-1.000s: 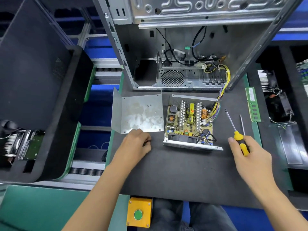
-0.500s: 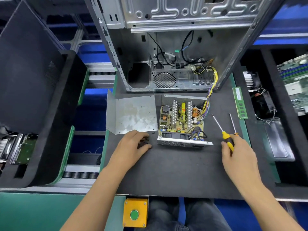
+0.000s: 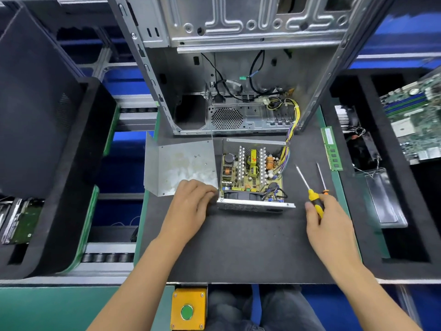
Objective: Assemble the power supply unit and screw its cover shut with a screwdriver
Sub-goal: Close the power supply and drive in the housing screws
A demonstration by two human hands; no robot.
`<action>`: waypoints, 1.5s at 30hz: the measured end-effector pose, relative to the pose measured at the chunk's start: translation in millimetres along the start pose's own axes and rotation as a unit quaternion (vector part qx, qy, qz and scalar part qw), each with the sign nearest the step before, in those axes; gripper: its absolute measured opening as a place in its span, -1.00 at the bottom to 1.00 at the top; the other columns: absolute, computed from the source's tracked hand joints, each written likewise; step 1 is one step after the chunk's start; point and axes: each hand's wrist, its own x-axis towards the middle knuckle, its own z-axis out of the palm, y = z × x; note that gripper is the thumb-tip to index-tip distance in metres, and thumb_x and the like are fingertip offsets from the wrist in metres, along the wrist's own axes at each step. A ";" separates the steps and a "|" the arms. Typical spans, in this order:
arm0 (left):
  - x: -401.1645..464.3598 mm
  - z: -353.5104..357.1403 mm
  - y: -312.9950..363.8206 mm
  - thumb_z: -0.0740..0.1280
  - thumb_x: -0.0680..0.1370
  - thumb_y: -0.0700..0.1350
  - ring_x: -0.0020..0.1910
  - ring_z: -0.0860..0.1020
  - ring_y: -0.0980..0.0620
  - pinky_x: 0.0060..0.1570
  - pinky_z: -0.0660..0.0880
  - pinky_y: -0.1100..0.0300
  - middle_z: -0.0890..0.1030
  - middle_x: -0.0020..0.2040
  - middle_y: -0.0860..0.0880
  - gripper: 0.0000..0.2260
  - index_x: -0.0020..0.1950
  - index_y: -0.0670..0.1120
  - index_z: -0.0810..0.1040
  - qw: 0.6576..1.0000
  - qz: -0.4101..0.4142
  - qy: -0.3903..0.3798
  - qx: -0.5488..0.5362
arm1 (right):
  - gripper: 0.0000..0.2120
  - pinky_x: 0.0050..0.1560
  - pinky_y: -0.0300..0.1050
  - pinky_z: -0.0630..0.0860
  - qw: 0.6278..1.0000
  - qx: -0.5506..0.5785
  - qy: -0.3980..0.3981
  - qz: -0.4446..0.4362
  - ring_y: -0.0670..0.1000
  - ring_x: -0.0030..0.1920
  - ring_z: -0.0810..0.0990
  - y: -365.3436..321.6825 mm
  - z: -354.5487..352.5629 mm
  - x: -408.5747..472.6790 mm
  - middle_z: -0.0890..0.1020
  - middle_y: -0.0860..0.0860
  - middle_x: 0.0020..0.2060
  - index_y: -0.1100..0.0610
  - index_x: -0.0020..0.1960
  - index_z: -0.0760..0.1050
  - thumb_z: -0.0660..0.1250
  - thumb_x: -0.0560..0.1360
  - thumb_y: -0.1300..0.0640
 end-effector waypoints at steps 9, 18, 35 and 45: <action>-4.6 9.4 28.6 0.46 0.54 -0.04 0.18 0.49 0.25 0.16 0.39 0.37 0.54 0.15 0.34 -0.66 0.25 0.25 0.52 0.973 -0.129 -0.072 -0.177 | -0.74 -0.25 -0.44 0.38 0.972 0.208 -0.104 -0.035 -0.15 -0.26 0.53 -8.4 6.9 -6.0 0.57 -0.17 -0.30 -0.16 -0.19 0.49 0.49 0.46 0.15; 22.5 -10.1 59.6 0.38 0.56 0.00 -0.18 0.54 0.21 -0.19 0.41 0.44 0.60 -0.06 0.23 -0.80 0.07 0.30 0.46 0.965 -0.110 -0.070 -0.225 | -0.65 -0.18 -0.35 0.49 0.947 0.321 -0.010 -0.001 -0.17 -0.25 0.54 -18.8 -19.6 9.3 0.63 -0.17 -0.25 -0.11 -0.39 0.40 0.52 0.39 0.14; 99.3 -31.9 79.6 0.39 0.60 -0.01 0.16 0.64 -0.14 0.32 0.48 -0.16 0.71 0.09 -0.14 -0.72 0.14 -0.21 0.65 0.831 -0.346 -0.066 -0.430 | -0.65 0.00 0.12 0.39 0.994 -0.102 -0.018 0.039 0.25 -0.11 0.41 30.2 4.5 4.6 0.43 0.24 -0.01 0.28 0.33 0.46 0.30 0.59 0.16; 121.9 -38.5 77.8 0.36 0.62 -0.13 0.09 0.67 -0.12 0.27 0.54 -0.09 0.71 0.05 -0.18 -0.74 0.20 -0.30 0.60 0.815 -0.377 -0.093 -0.431 | -0.85 0.08 -0.01 0.48 0.940 0.016 -0.148 -0.305 0.14 -0.03 0.55 -65.5 51.6 -20.5 0.58 0.07 -0.11 0.17 0.05 0.61 0.37 0.57 0.10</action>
